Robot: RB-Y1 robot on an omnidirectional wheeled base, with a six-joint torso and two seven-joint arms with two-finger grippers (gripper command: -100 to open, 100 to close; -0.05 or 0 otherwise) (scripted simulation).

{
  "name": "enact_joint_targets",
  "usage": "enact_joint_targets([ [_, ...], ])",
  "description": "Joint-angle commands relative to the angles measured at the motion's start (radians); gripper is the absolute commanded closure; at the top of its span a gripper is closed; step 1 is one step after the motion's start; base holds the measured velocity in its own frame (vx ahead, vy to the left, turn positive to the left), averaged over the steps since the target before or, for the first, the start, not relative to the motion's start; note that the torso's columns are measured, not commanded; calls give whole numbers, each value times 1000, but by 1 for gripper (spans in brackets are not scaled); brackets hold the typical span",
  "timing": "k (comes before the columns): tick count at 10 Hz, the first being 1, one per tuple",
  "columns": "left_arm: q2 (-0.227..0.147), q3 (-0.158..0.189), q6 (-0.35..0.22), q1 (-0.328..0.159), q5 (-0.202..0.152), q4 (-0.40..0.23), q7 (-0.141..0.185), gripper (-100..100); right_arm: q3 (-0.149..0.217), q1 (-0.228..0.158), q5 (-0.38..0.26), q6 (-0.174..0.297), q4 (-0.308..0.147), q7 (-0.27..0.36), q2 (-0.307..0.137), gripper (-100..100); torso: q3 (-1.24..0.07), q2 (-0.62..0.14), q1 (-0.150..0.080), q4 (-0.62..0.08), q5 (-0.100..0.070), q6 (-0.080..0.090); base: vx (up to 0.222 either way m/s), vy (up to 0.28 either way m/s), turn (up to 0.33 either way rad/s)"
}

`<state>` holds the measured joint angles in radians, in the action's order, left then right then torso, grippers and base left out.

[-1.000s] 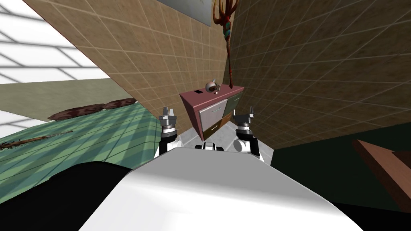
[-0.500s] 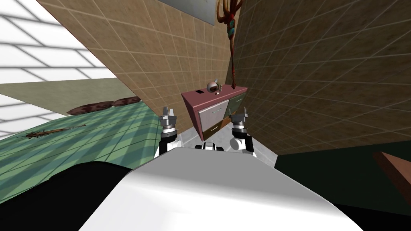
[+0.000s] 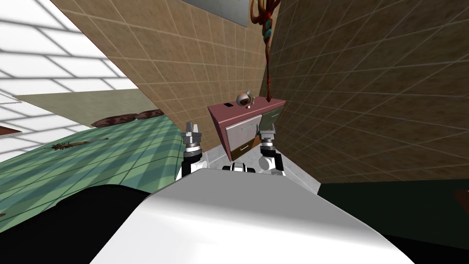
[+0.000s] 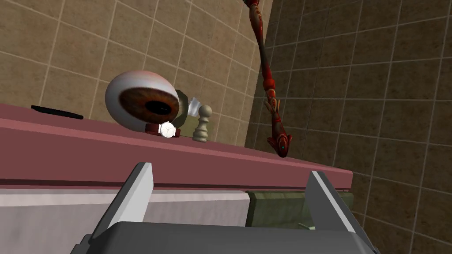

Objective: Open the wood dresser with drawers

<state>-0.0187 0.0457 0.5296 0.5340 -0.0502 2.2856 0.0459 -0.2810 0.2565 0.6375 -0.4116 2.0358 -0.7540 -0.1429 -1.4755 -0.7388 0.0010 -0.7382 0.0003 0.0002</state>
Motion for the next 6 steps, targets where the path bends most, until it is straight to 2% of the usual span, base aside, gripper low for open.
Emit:
enact_joint_targets([
  [1, 0, 0, 0, 0, 0, 0, 0, 0, -52, -37, 79, -6, -50, -76, 0, -100, 0, 0, 0, 0, 0, 0, 27, -81, 190],
  [2, 0, 0, 0, 0, 0, 0, 0, 0, -52, -37, 93, -6, -50, -91, 0, -100, -1, 1, -2, 0, -1, 0, 17, -66, 72],
  [4, 0, 0, 0, 0, 0, 0, 0, 0, -101, -72, 159, -12, -101, -155, 2, -100, 0, 1, -2, 0, 0, 0, 14, -88, 132],
  [5, 0, 0, 0, 0, 0, 0, 0, 0, -101, -72, 177, -12, -101, -173, 2, -100, 0, 1, -2, 0, -1, 0, 17, -74, 69],
  [6, 0, 0, 0, 0, 0, 0, 0, 0, -125, -90, 212, -14, -128, -201, 3, -100, -1, 1, -1, 0, 0, 0, 12, -63, 122],
])
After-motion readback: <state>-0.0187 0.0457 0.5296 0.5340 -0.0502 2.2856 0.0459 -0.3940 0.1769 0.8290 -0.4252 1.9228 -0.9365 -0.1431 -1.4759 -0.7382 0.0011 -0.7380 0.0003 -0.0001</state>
